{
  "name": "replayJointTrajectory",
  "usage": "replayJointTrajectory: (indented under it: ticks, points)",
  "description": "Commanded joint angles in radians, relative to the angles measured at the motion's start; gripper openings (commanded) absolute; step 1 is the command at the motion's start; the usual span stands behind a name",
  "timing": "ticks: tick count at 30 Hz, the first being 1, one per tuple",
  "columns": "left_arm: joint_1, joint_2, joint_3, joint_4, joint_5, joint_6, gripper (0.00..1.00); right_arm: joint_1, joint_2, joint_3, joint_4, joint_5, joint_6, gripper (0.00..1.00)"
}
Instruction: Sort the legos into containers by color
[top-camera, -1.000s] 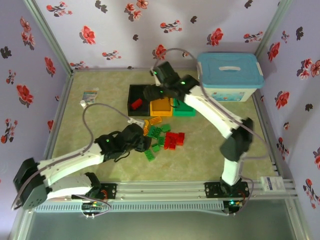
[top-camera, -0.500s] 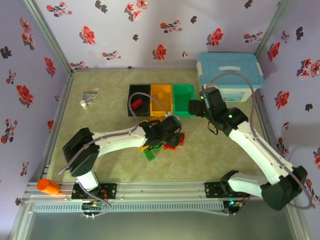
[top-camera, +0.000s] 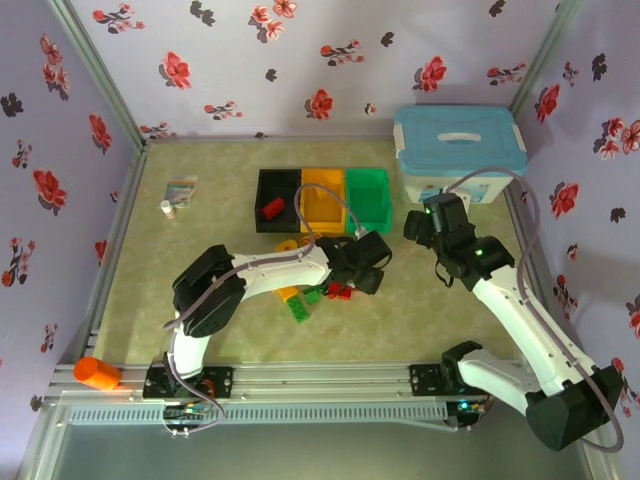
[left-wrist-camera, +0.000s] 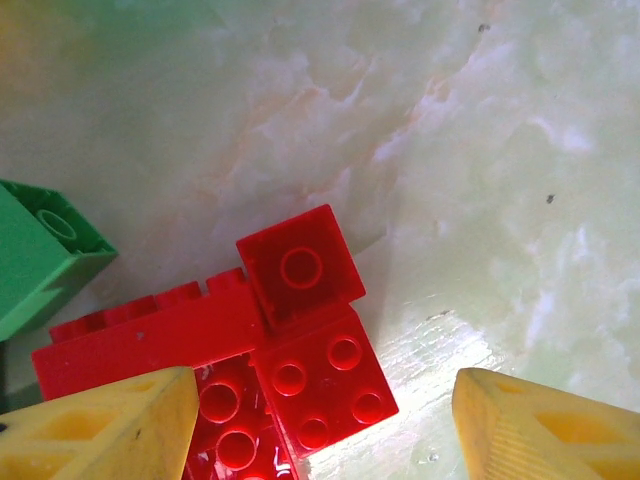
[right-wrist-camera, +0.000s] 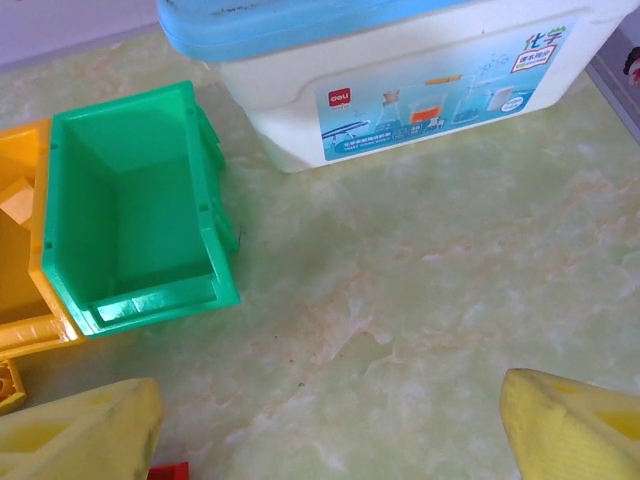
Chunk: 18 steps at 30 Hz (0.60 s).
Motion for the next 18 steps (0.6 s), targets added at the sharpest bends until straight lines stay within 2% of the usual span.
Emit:
replayJointTrajectory:
  ticks: [1,8,18]
  points:
    - [-0.009,0.031,0.032,-0.054,-0.006,-0.042,0.68,-0.008,-0.017,-0.017,0.018,0.012,0.022,0.88]
    - [-0.010,0.062,0.051,-0.055,-0.007,-0.047,0.66,-0.010,-0.027,-0.053,0.041,0.003,0.023,0.88]
    - [-0.016,0.096,0.088,-0.060,-0.002,-0.032,0.53,-0.011,-0.044,-0.078,0.051,0.008,0.027,0.88]
